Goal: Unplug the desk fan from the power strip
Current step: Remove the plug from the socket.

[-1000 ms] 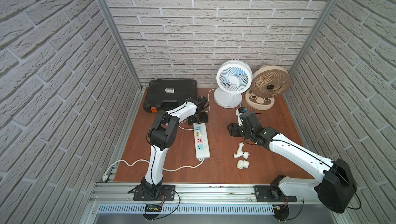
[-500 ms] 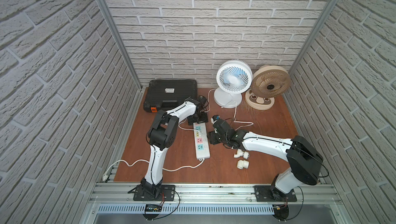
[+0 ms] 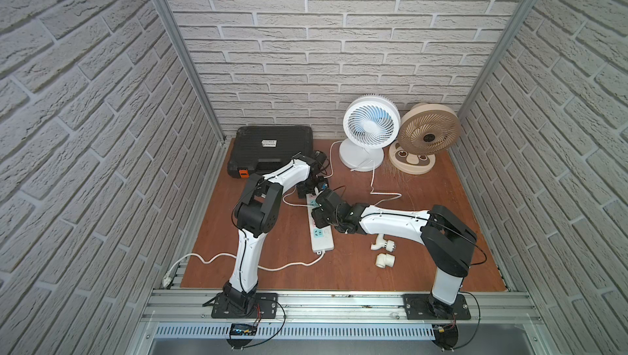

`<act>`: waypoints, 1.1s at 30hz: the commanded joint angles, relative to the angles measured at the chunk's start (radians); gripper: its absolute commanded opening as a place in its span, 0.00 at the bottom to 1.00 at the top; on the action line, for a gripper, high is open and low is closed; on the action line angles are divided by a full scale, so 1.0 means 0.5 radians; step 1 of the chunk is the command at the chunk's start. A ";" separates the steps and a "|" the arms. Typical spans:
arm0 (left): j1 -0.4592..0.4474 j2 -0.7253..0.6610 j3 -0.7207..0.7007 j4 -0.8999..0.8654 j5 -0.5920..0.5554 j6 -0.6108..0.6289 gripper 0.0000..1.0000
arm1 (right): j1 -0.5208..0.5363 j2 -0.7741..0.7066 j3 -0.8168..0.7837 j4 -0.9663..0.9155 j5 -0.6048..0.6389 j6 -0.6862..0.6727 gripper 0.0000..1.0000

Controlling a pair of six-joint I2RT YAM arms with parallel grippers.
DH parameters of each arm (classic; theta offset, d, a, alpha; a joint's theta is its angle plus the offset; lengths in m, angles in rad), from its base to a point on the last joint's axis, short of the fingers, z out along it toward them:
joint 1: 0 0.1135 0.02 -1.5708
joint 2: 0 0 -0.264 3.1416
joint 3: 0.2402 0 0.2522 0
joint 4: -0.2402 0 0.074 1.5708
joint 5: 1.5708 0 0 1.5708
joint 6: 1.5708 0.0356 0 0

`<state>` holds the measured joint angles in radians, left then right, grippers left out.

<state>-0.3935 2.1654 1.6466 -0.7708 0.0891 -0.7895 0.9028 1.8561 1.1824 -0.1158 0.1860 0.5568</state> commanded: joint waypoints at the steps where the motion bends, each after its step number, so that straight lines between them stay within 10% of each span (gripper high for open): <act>1: 0.034 0.237 -0.108 -0.132 0.117 -0.145 0.00 | 0.022 0.064 0.065 0.023 0.094 -0.037 0.49; 33: 0.063 0.559 0.317 -0.653 0.120 -0.030 0.00 | 0.047 0.191 -0.045 0.325 0.319 -0.221 0.09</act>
<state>-0.3908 2.3020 1.8736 -1.0115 0.0990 -0.7784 0.9161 1.9339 1.1675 0.0261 0.3283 0.4458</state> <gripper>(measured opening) 0.865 0.205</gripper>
